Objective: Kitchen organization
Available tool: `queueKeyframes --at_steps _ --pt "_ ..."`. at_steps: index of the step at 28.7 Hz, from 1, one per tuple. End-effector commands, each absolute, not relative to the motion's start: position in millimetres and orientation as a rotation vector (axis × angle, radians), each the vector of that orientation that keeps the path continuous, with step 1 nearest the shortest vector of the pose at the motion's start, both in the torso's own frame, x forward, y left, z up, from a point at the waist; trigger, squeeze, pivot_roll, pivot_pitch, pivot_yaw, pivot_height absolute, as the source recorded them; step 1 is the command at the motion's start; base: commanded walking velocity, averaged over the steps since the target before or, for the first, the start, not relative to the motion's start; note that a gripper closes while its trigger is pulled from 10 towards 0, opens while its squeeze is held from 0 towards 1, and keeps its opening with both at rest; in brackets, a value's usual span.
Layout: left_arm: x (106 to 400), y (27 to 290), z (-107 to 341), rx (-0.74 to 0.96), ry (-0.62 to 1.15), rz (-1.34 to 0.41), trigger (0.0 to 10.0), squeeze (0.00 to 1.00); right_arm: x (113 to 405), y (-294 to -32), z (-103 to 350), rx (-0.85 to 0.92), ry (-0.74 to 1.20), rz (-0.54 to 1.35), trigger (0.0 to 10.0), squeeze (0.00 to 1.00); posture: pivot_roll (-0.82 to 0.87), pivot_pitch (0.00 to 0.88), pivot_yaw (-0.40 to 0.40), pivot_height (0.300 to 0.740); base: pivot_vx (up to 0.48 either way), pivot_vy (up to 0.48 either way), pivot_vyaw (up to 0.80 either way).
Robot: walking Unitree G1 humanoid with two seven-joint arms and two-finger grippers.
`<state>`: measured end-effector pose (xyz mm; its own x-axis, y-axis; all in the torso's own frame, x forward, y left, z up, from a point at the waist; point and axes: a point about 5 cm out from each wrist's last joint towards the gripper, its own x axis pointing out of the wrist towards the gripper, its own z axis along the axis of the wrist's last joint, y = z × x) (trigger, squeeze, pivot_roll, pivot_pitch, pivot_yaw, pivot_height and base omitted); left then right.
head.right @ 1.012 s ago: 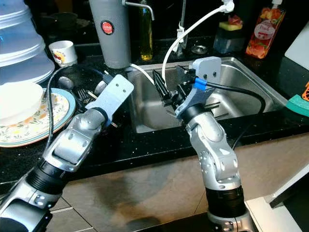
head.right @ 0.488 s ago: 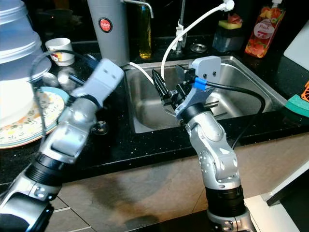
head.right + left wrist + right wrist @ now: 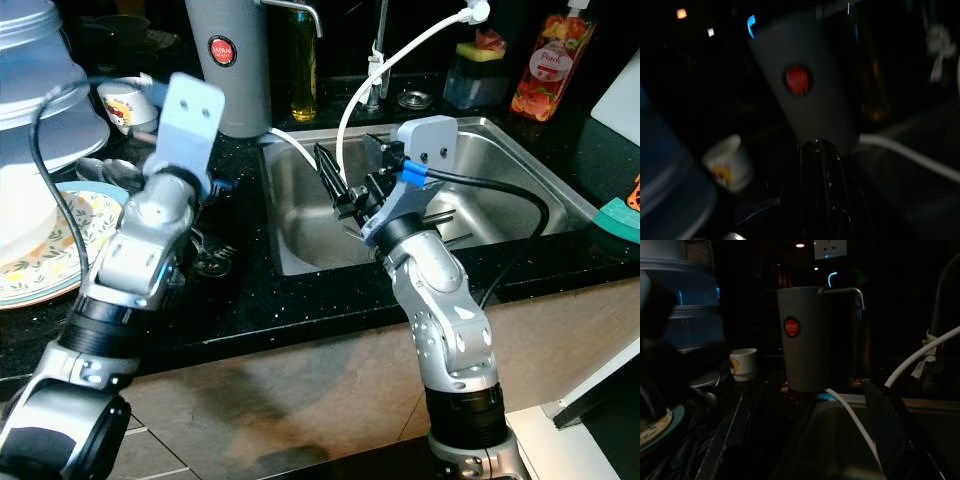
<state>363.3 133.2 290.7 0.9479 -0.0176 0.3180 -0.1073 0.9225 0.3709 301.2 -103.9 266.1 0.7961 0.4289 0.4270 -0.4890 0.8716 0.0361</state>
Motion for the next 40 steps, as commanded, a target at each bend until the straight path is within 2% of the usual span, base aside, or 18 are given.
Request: queueKeyframes --at_steps 1,4,7,9,12,15,16,17,18,19,21,25,26,28,34,38,39,40 --pt "363.0 130.9 292.3 0.395 -0.347 0.022 10.0 0.0 301.3 -105.2 269.5 0.149 -0.433 0.49 10.0 0.0 0.0 0.0 -0.016 0.74 0.0 0.0 0.0" --pt "351.7 110.3 308.1 0.422 -0.539 -0.119 10.0 0.0 301.4 -105.5 269.8 0.149 -0.434 0.489 10.0 0.0 0.0 0.0 -0.017 0.74 0.0 0.0 0.0" --pt "344.7 95.1 308.9 0.367 -0.587 -0.248 10.0 0.0 301.6 -105.8 269.9 0.149 -0.434 0.489 10.0 0.0 0.0 0.0 -0.016 0.74 0.0 0.0 0.0" --pt "335.2 78.4 307.9 0.138 -0.58 -0.447 10.0 0.0 301.5 -106.3 270.3 0.147 -0.436 0.487 10.0 0.0 -0.01 0.0 -0.017 0.74 0.0 0.0 0.0" --pt "333.2 75.4 307.8 0.086 -0.575 -0.489 10.0 0.0 301.5 -106.5 270.5 0.147 -0.436 0.487 10.0 0.0 -0.02 0.0 -0.018 0.74 0.0 0.0 0.0" --pt "328.6 62.6 300.1 -0.196 -0.482 -0.656 10.0 0.0 301.0 -107.4 271.0 0.144 -0.438 0.484 10.0 0.0 -0.03 0.0 -0.014 0.74 0.0 0.0 0.0" --pt "331.9 56.5 288.8 -0.313 -0.401 -0.687 10.0 0.06 300.5 -108.1 271.2 0.143 -0.439 0.482 10.0 0.0 -0.03 0.0 -0.014 0.74 0.0 0.0 0.0" --pt "331.9 56.5 288.8 -0.313 -0.401 -0.687 10.0 0.06 300.5 -108.1 271.2 0.143 -0.439 0.482 10.0 0.0 -0.03 0.0 -0.014 0.74 0.0 0.0 0.0" --pt "335.1 56.1 283.5 -0.327 -0.377 -0.67 10.0 0.6 300.3 -108.3 271.3 0.143 -0.439 0.479 10.0 0.0 -0.03 0.0 -0.014 0.74 0.0 0.0 0.0" --pt "337.1 56.0 280.5 -0.33 -0.367 -0.658 10.0 1.0 300.3 -108.7 271.4 0.143 -0.44 0.478 10.0 0.0 -0.03 0.0 -0.015 0.74 0.0 0.0 0.0" --pt "343.7 58.0 274.7 -0.473 -0.325 -0.647 10.0 1.0 302.4 -113.3 272.7 0.145 -0.447 0.425 10.0 0.0 -0.03 0.0 -0.018 0.74 0.0 0.0 0.0" --pt "347.2 62.2 276.3 -0.544 -0.321 -0.627 10.0 1.0 308.6 -123.8 274.1 0.115 -0.453 0.304 10.0 0.0 -0.03 0.0 -0.014 0.74 0.0 0.0 0.0" --pt "349.2 66.4 278.4 -0.562 -0.327 -0.606 10.0 0.0 312.4 -131.2 274.8 0.098 -0.456 0.233 10.0 0.0 -0.03 0.0 -0.014 0.74 0.0 0.0 0.0" --pt "350.5 75.7 284.2 -0.586 -0.347 -0.582 10.0 0.0 317.3 -149.9 277.2 0.084 -0.47 0.074 10.0 0.0 -0.03 0.0 -0.012 0.74 0.0 0.0 0.0" --pt "351.0 89.3 292.7 -0.552 -0.342 -0.558 10.0 0.0 315.4 -154.3 276.4 0.063 -0.476 0.066 10.0 0.0 -0.03 0.0 -0.009 0.74 0.0 0.0 0.0" --pt "358.3 95.7 284.5 -0.284 -0.243 -0.48 10.0 0.0 314.8 -153.9 272.3 0.064 -0.463 0.079 10.0 0.0 -0.01 0.0 -0.009 0.74 0.0 0.0 0.0" --pt "358.3 95.7 284.5 -0.284 -0.243 -0.48 10.0 0.0 314.8 -153.9 272.3 0.064 -0.463 0.079 10.0 0.0 -0.01 0.0 -0.009 0.74 0.0 0.0 0.0" --pt "360.1 98.5 276.9 -0.123 -0.179 -0.447 10.0 0.0 314.7 -154.4 271.6 0.067 -0.46 0.079 10.0 0.0 -0.01 0.0 -0.009 0.74 0.0 0.0 0.0"
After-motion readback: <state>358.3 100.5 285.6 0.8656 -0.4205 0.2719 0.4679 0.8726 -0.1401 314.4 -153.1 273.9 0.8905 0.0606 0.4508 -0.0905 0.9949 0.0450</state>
